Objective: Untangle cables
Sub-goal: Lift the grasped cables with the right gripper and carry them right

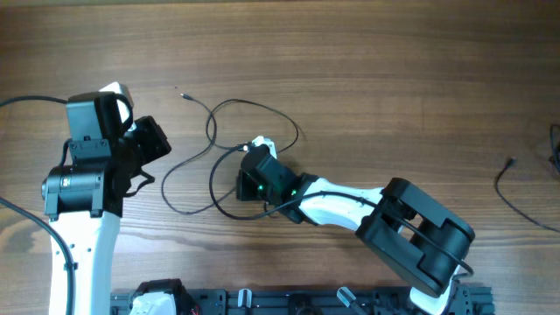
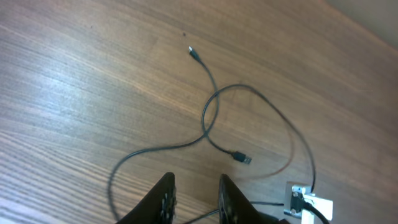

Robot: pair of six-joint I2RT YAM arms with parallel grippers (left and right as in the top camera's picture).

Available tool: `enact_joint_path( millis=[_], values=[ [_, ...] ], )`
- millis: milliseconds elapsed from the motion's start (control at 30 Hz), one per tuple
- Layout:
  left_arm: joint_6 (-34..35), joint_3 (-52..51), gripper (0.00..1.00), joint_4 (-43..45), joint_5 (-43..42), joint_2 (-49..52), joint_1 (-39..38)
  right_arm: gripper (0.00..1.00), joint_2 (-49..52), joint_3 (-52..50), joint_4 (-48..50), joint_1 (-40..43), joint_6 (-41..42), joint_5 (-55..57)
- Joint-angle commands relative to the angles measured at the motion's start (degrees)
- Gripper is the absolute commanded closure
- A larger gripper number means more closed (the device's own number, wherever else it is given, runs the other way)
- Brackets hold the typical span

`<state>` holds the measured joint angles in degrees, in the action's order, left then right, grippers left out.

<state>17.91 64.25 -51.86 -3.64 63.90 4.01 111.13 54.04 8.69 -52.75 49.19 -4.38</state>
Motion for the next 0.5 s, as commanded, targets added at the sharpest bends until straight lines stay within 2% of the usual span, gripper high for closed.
enact_joint_path(
  millis=[0, 167, 233, 333, 467],
  values=[
    [-1.2, 0.5, 0.75, -0.8, 1.0, -0.2, -0.2, 0.96, -3.0, 0.8, -6.5, 3.1, -14.1, 3.3],
    [-1.2, 0.5, 0.75, -0.9, 1.0, -0.2, -0.2, 0.96, -25.1, 7.1, -23.6, 15.0, -33.3, 3.7],
    [-1.2, 0.5, 0.75, -1.0, 1.0, -0.1, -0.2, 0.96, -35.3, 10.2, -27.6, 21.7, -34.2, 7.8],
    [-1.2, 0.5, 0.75, -1.2, 1.0, -0.1, -0.2, 0.96, -51.0, 12.9, -29.1, 37.4, -35.8, 16.7],
    [-1.2, 0.5, 0.75, -1.6, 1.0, -0.1, -0.2, 0.96, -61.1, 12.9, -27.8, 58.2, -39.4, 26.3]
  ],
)
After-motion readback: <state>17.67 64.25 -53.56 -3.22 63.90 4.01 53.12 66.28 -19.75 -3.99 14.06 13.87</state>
